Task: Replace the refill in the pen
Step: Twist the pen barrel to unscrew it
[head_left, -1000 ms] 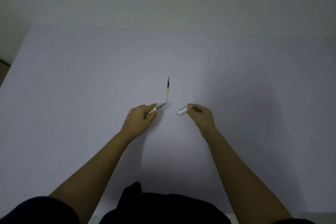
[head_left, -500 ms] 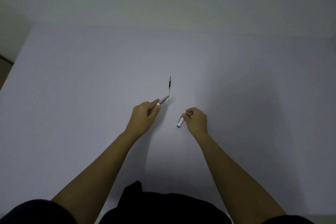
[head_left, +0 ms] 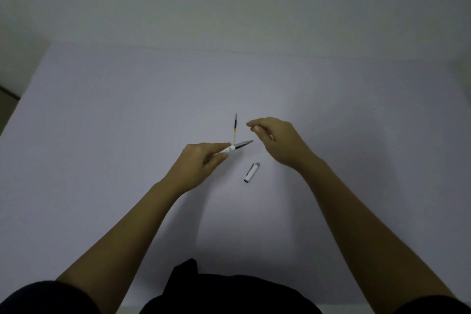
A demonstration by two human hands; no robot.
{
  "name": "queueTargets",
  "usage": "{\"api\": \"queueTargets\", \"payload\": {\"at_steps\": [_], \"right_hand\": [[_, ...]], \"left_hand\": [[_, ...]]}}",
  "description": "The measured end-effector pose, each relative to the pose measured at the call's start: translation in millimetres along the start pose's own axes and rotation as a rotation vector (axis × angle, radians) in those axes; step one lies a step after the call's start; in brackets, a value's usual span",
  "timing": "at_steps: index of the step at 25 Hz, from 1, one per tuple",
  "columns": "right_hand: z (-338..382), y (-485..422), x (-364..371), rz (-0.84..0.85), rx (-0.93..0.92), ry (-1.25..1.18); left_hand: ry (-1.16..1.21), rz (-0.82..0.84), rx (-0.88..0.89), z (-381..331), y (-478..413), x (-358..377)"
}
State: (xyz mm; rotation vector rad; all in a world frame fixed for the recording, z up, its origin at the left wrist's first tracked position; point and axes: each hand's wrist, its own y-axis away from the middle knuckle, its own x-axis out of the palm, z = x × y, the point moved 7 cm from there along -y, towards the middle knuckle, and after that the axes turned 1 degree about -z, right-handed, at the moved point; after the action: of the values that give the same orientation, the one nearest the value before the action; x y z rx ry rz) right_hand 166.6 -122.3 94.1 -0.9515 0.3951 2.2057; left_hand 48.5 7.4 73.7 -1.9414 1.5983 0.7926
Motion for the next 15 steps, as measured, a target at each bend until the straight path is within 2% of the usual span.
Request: {"api": "queueTargets", "payload": {"at_steps": [2, 4, 6, 8, 12, 15], "right_hand": [[9, 0, 8, 0.19, -0.005, 0.13], [10, 5, 19, 0.36, 0.034, 0.211], [13, 9, 18, 0.421, 0.051, 0.181], [20, 9, 9, 0.348, -0.015, 0.141], [43, 15, -9, 0.132, -0.292, 0.19], [39, 17, -14, 0.171, -0.216, 0.131]], "left_hand": [[-0.044, 0.012, 0.059, -9, 0, -4], [-0.024, -0.005, 0.028, -11, 1, -9], [-0.002, 0.003, 0.006, -10, 2, -12], [0.001, 0.022, 0.031, -14, 4, -12], [0.069, -0.036, 0.014, -18, 8, -16], [0.028, -0.074, 0.049, -24, 11, -17]]}}
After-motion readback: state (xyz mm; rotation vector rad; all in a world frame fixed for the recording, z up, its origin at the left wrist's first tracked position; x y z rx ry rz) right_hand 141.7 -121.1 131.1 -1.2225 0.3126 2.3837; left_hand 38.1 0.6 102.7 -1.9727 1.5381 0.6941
